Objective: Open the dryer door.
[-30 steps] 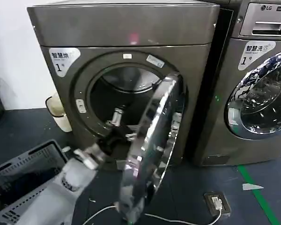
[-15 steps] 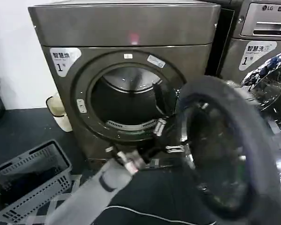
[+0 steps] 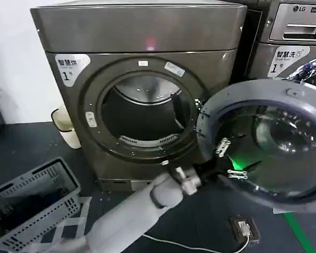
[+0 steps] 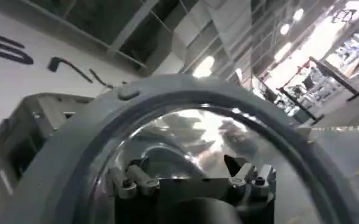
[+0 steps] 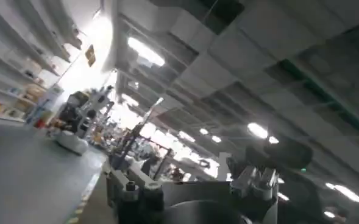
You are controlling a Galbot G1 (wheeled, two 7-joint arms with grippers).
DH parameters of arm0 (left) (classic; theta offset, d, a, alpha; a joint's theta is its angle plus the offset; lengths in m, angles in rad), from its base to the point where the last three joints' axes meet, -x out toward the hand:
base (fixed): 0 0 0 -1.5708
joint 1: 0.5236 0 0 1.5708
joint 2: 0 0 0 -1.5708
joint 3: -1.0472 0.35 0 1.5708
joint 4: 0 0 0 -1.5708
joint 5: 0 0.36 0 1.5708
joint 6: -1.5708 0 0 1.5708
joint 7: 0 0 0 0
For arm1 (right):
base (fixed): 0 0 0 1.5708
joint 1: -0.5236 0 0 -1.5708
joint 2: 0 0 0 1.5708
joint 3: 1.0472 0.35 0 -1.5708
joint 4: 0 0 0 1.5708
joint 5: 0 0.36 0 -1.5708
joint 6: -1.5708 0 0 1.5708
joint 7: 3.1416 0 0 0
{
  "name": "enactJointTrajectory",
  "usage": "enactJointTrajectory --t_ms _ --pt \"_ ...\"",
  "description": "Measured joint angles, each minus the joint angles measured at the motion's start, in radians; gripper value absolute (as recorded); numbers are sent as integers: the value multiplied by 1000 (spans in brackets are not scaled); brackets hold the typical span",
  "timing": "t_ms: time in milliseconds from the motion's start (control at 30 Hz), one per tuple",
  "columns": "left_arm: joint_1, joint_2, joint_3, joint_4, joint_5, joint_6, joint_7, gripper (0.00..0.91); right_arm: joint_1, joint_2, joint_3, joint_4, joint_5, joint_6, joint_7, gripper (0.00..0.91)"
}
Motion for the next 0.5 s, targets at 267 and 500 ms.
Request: enactJointTrajectory --t_ms 267,500 --pt "9 7 1 -12 6 7 1 907 -1 -22 0 -52 0 43 -14 907" --pt "39 93 -8 -93 64 6 2 907 -7 -37 2 -91 -3 41 -15 907"
